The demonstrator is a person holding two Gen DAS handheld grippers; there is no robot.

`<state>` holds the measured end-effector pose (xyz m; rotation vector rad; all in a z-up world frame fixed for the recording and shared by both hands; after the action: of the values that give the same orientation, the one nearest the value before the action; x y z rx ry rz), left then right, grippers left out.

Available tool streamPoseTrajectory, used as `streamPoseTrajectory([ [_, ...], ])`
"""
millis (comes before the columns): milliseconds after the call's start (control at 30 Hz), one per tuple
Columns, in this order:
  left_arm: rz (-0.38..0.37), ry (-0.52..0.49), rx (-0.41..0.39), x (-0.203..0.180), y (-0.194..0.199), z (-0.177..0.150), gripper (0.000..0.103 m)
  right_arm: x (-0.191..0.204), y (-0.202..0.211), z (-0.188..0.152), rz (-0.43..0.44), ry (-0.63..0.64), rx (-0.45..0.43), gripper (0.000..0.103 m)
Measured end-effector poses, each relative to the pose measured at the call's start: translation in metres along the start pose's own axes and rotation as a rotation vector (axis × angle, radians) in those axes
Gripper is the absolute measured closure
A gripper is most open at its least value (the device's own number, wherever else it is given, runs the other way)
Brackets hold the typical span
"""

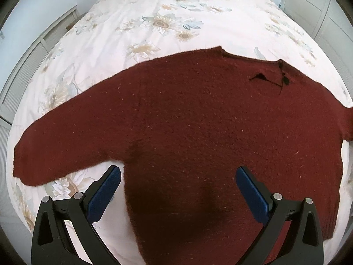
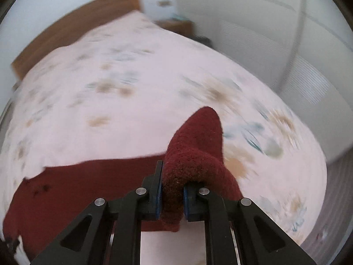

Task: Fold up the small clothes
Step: 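Grasp the sweater sleeve cuff with the right gripper and fold it across the body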

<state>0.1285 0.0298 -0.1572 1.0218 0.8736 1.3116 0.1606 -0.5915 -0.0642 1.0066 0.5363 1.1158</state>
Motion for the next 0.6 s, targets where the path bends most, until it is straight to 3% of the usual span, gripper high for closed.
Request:
streamPoseTrajectory([
  [333,-0.021,0.009,-0.032,0.016,0.007,0.000,0.001,0.204,0.047,0.017,0.184,0.258,-0.065,0.089],
  [467,-0.022,0.013,-0.031,0.023,0.004,0.001,0.001,0.265,0.037,0.000,0.257,0.316,-0.036,0.089],
  [600,-0.012,-0.001,-0.030,0.026,0.001,0.001,0.001,0.313,0.010,-0.040,0.296,0.372,0.037,0.089],
])
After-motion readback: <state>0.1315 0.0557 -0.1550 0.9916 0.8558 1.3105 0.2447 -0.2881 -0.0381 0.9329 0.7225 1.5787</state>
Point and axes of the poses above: each gripper's, at about its wrist camera, not at the fingertips, and y roughly against the way its jaws point, x to its left, z to its top, the point moved 10 cm from there along -y, roughly the way its jaws point, and after that the axes turned 3 degrees about x, right-handed, at the moved point
